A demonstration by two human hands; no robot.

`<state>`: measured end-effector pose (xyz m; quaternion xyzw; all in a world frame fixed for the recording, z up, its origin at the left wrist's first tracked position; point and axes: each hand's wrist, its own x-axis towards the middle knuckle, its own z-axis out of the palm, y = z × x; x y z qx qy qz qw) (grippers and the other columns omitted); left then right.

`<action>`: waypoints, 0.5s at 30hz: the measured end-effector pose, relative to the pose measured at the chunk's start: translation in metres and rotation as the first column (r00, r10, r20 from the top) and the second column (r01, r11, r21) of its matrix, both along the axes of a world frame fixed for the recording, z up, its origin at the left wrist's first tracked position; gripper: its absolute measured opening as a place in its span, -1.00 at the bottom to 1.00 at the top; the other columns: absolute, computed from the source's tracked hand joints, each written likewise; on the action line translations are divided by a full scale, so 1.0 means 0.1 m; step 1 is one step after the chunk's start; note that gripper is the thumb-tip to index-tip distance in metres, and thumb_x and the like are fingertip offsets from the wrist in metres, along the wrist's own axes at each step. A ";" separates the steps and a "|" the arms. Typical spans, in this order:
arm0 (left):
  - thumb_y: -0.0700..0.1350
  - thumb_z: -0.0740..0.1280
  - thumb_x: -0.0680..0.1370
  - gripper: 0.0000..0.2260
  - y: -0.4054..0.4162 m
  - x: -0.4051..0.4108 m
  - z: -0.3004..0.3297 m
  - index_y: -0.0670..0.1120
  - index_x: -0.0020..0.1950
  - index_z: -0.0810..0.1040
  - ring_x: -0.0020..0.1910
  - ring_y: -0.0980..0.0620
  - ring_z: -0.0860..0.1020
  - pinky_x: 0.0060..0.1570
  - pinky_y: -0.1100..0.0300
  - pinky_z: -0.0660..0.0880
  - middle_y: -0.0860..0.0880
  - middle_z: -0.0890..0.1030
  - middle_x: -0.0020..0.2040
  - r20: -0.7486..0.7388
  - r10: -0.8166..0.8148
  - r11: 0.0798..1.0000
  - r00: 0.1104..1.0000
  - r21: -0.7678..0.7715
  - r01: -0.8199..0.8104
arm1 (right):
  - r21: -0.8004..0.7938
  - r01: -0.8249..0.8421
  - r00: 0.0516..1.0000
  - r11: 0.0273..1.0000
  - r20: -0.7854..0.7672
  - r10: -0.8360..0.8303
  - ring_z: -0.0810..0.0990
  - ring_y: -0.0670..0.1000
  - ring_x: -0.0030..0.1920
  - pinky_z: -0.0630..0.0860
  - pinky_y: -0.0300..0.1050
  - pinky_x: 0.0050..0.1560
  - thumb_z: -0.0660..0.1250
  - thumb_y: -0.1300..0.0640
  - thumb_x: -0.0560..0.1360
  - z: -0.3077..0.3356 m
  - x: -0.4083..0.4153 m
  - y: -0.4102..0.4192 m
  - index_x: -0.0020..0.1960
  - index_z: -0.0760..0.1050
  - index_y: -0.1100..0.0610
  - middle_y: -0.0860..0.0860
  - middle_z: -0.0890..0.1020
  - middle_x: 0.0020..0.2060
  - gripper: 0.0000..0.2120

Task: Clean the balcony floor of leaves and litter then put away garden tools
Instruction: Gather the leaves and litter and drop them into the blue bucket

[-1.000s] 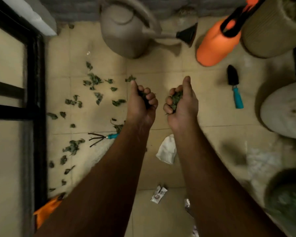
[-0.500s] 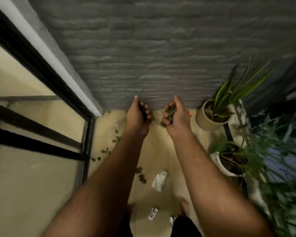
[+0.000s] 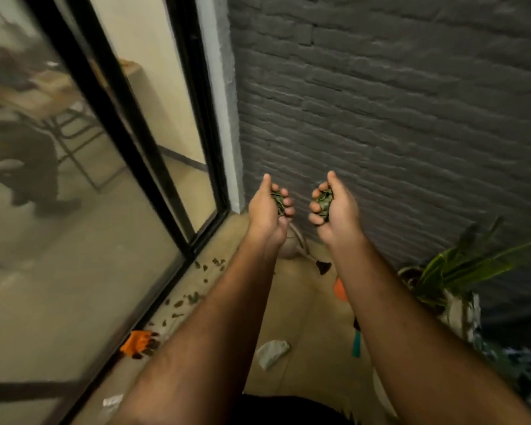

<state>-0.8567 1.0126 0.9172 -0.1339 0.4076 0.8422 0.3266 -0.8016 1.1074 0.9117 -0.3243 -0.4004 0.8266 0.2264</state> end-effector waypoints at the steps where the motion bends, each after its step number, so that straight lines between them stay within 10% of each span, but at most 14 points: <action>1: 0.06 0.20 0.67 -0.67 -0.10 0.01 0.03 -0.01 -0.26 0.35 -0.56 0.13 0.32 -0.60 0.32 0.18 0.03 0.41 -0.43 0.003 0.027 1.000 1.000 -0.010 -0.027 | 0.005 -0.027 1.000 1.000 -0.005 0.027 0.33 -0.10 -0.55 0.11 -0.31 -0.61 0.23 -0.03 0.63 0.02 -0.03 -0.08 -0.21 0.38 0.09 -0.01 0.47 -0.41 -0.71; 15: 0.07 0.21 0.67 -0.69 -2.40 -0.24 0.38 -0.08 -0.20 0.39 -0.47 0.08 0.56 -0.54 0.28 0.47 -0.02 0.44 -0.40 -0.095 0.500 0.849 0.861 -0.140 -0.509 | -0.023 -0.469 0.883 0.883 -0.020 0.468 0.33 -0.06 -0.53 0.09 -0.27 -0.58 0.27 -0.03 0.62 0.27 -0.83 -2.27 -0.20 0.40 0.10 0.02 0.47 -0.41 -0.72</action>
